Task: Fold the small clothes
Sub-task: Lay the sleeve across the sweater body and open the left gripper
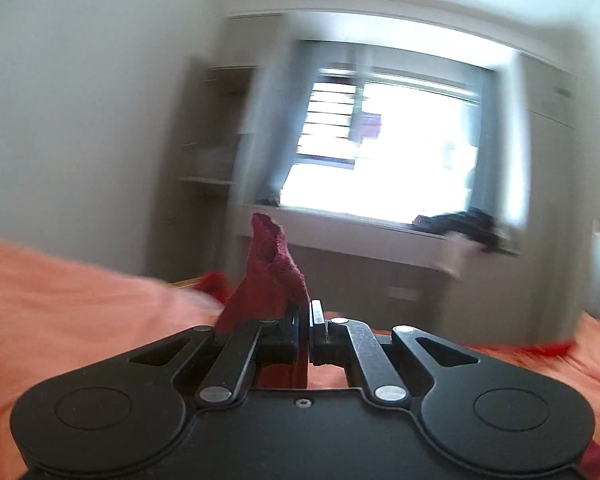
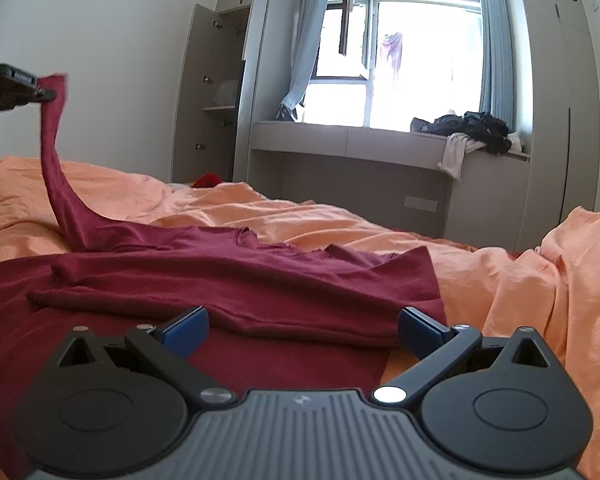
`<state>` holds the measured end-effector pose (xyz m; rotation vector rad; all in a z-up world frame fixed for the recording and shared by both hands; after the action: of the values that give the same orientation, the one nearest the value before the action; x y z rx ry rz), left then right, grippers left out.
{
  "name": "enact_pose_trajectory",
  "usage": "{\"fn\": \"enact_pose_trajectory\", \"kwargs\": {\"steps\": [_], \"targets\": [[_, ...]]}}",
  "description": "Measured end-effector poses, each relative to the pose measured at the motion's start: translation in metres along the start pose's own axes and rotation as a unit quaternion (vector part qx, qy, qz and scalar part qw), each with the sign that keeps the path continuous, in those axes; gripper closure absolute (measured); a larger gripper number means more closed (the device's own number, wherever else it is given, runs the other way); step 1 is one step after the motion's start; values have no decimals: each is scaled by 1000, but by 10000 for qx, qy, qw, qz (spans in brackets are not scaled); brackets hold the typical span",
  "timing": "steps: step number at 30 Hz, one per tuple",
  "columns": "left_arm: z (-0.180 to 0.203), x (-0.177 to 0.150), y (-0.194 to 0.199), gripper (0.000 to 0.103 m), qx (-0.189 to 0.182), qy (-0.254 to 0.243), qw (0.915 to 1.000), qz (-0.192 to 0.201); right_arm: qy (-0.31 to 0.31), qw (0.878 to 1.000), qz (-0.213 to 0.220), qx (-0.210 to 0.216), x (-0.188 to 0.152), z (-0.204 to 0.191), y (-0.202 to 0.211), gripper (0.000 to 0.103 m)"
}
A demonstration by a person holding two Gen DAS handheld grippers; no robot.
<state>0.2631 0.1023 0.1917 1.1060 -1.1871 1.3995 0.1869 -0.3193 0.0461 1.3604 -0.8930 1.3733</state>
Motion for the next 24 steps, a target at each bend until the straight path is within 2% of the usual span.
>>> {"fn": "enact_pose_trajectory", "kwargs": {"steps": [3,6,10,12,18,21,23,24], "targets": [[53,-9,7,99,-702,-211,9973,-54,-25,9999,23,-108,0,4,1,0],[100,-26,15,99,-1360,-279,9900,-258,-79,9996,21,-266,0,10,1,0],[150,-66,29,99,-2159,-462,9727,-711,-235,9986,17,-481,-1,22,1,0],[171,-90,39,98,-2432,-619,9630,-982,-283,9978,28,-605,-1,28,1,0],[200,-159,57,96,-2900,-1013,9366,-1689,-403,9951,114,-899,0,44,2,0],[197,-183,68,92,-2918,-1206,9298,-1893,-483,9945,145,-914,0,47,4,0],[191,-189,67,89,-2952,-1156,9261,-2046,-490,9947,158,-889,0,47,4,0],[188,-189,68,83,-2968,-1063,9254,-2105,-480,9950,162,-862,1,46,4,0]]}}
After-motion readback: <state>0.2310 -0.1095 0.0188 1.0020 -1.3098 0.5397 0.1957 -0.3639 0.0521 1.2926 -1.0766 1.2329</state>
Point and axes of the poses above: each gripper's, at about its wrist camera, not at the fingertips, and y roughly against the way its jaws point, z to its right, x to its top, the point moved 2 cm from there along -y, roughly the way its jaws point, and after that the axes turned 8 degrees about z, right-handed, at the moved point
